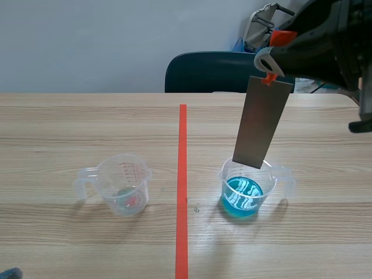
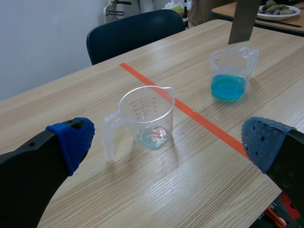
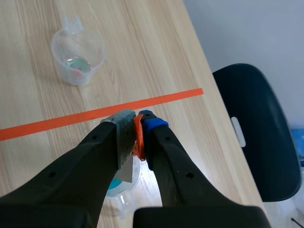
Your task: Do the redox reaction experiment
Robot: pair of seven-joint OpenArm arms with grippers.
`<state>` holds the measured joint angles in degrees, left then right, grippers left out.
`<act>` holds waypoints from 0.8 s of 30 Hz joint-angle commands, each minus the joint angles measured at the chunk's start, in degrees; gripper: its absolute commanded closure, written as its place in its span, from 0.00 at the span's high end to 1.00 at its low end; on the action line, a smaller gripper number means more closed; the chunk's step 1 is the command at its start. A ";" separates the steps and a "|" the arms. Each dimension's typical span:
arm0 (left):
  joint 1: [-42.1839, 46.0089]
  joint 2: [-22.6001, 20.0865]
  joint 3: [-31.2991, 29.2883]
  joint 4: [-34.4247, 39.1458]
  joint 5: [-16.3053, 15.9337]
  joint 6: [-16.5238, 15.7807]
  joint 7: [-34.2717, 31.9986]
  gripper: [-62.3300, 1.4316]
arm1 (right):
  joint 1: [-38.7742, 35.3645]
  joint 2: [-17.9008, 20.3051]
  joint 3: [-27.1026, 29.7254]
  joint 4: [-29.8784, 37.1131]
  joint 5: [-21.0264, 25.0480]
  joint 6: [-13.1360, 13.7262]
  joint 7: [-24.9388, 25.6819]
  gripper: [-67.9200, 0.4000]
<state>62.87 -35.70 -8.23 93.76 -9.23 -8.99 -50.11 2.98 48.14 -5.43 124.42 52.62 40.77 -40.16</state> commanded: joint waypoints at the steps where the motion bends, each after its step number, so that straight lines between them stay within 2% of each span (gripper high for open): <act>1: 0.11 0.46 0.22 1.14 -0.17 -0.13 -0.85 1.00 | 2.36 -0.74 -1.18 0.50 0.46 -0.26 0.31 0.01; 9: 0.11 0.46 0.22 1.14 -0.20 -0.13 -0.85 1.00 | 9.60 -6.08 -8.26 0.50 0.31 -0.42 -4.20 0.01; 17: 0.11 0.46 0.22 1.14 -0.17 -0.13 -0.85 1.00 | 17.20 -13.66 -16.52 0.02 0.13 -0.68 -9.60 0.01; 24: 0.11 0.46 0.22 1.14 -0.17 -0.13 -0.85 1.00 | 22.95 -20.15 -23.93 -2.95 0.11 -0.87 -13.20 0.01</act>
<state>62.87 -35.70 -8.23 93.76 -9.10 -8.99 -50.13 24.73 28.12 -29.61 121.84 52.56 40.07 -53.60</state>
